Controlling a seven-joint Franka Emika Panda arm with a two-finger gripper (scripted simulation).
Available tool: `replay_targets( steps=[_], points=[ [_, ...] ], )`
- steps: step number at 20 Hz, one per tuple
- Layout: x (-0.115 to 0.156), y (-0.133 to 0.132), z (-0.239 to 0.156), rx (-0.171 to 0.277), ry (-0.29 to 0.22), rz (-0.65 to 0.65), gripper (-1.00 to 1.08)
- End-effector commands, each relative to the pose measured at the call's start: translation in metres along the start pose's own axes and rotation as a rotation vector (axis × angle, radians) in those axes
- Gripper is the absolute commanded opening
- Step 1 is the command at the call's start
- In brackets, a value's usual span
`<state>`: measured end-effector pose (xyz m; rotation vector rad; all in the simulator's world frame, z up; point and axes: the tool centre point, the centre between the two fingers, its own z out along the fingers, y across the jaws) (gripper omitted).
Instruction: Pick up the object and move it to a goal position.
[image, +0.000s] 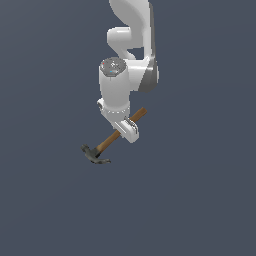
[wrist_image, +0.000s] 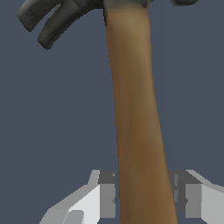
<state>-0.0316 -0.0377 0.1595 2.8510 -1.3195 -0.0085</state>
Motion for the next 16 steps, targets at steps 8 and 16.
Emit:
replay_targets(
  steps=[8,16],
  points=[
    [-0.018,0.044,-0.074,0.003,0.002,-0.001,-1.00],
    [-0.033,0.083,-0.139,0.002,0.004,-0.001,-1.00]
  ],
)
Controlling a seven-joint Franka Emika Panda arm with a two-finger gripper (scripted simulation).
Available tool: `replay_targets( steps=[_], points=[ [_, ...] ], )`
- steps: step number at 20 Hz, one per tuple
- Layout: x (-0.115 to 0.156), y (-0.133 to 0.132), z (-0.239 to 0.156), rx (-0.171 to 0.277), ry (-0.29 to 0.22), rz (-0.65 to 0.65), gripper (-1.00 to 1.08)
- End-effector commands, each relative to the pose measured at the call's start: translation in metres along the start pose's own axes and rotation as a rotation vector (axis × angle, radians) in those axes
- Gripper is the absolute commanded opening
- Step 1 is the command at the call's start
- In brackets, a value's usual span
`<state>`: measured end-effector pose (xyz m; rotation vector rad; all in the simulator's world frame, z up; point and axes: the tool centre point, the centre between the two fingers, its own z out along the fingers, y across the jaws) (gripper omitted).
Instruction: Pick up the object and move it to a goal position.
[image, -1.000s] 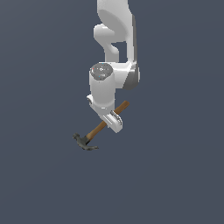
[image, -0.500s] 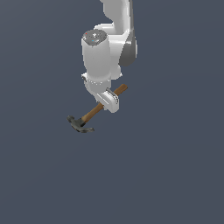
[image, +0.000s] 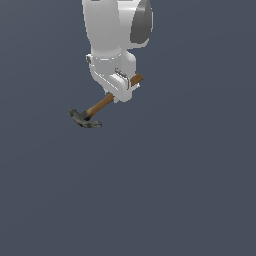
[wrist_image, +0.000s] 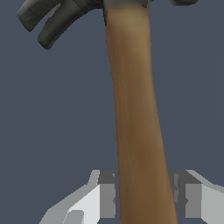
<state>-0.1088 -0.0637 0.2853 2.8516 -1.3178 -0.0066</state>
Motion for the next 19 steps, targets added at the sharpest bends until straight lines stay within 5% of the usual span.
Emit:
replay_targets(
  steps=[1,19],
  points=[
    [-0.004,0.012,-0.021,0.002,0.003,0.000,-1.00],
    [-0.018,0.049,-0.092,0.002,0.004,-0.002,-1.00]
  ],
)
